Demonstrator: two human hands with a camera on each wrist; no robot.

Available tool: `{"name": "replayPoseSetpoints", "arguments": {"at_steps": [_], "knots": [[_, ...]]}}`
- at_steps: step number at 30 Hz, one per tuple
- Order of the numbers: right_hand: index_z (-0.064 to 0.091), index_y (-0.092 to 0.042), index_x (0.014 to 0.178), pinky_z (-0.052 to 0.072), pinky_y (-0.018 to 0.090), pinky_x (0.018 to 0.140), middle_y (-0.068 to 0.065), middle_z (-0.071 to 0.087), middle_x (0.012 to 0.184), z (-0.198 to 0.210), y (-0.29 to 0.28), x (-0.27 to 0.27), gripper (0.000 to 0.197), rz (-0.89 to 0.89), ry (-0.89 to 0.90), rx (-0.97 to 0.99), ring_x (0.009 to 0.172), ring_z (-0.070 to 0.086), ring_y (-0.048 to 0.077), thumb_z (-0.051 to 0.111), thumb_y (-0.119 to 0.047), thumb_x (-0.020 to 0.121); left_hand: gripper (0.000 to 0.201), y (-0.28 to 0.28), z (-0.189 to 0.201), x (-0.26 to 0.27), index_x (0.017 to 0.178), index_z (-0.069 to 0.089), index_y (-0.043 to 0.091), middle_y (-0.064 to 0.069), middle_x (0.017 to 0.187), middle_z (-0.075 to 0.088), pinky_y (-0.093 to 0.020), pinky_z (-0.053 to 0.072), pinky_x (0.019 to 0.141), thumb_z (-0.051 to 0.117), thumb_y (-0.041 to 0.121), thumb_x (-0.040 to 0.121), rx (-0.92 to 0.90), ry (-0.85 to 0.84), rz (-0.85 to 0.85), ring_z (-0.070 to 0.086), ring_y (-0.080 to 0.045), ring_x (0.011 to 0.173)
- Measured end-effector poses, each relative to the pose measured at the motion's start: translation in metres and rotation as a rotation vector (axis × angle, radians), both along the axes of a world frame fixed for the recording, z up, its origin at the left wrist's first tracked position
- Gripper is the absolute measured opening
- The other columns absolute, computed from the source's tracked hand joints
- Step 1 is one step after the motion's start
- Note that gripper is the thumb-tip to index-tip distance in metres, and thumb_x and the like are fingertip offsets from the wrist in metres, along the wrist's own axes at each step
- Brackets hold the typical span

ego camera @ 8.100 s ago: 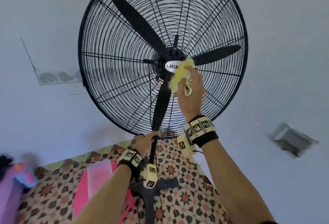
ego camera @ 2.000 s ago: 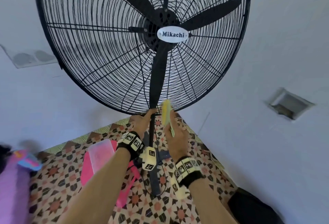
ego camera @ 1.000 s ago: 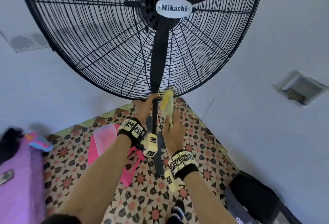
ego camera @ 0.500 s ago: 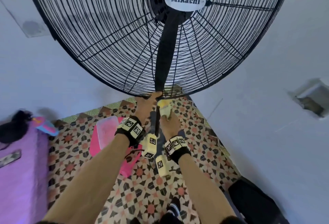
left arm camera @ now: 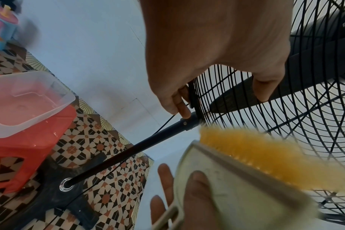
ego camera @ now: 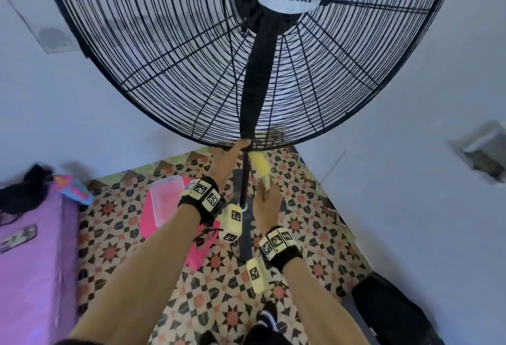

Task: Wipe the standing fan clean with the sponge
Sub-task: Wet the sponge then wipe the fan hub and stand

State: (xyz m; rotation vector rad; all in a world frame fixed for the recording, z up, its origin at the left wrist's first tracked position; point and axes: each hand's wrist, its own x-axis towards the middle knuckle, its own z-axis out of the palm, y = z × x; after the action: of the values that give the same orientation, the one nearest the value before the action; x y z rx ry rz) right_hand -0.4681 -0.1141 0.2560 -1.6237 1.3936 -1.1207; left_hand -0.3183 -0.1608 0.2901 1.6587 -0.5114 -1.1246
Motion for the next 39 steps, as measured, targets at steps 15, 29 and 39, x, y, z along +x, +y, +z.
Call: {"name": "replayPoseSetpoints", "arguments": {"at_steps": [15,29,39], "knots": [[0.063,0.004,0.107,0.041,0.030,0.065,0.006,0.059,0.086,0.015,-0.023,0.006,0.029,-0.053,0.050,0.195,0.075,0.058,0.021,0.046,-0.019,0.109,0.125,0.017,0.032,-0.013,0.156,0.023,-0.003,-0.018,0.151,0.047,-0.049,0.036,0.121,0.080,0.070,0.072,-0.078,-0.005,0.013,0.048,-0.031,0.139],[0.066,0.003,0.091,0.022,0.024,0.056,-0.012,0.039,0.065,0.015,-0.029,0.009,0.029,-0.065,0.101,0.091,0.058,0.040,0.008,0.048,-0.012,0.108,0.104,0.012,0.024,-0.005,0.142,0.047,0.001,-0.029,0.153,0.044,-0.052,0.037,0.120,0.082,0.067,0.070,-0.123,0.018,-0.011,0.044,-0.043,0.142],[0.064,-0.002,0.087,0.041,0.038,0.059,0.014,0.060,0.073,0.008,-0.013,0.019,0.029,-0.075,0.035,0.070,0.067,0.058,0.030,0.048,-0.015,0.107,0.136,0.004,0.000,0.012,0.151,0.044,0.009,-0.016,0.152,0.052,-0.052,0.043,0.117,0.085,0.086,0.046,-0.061,-0.004,0.011,0.051,-0.034,0.139]]}}
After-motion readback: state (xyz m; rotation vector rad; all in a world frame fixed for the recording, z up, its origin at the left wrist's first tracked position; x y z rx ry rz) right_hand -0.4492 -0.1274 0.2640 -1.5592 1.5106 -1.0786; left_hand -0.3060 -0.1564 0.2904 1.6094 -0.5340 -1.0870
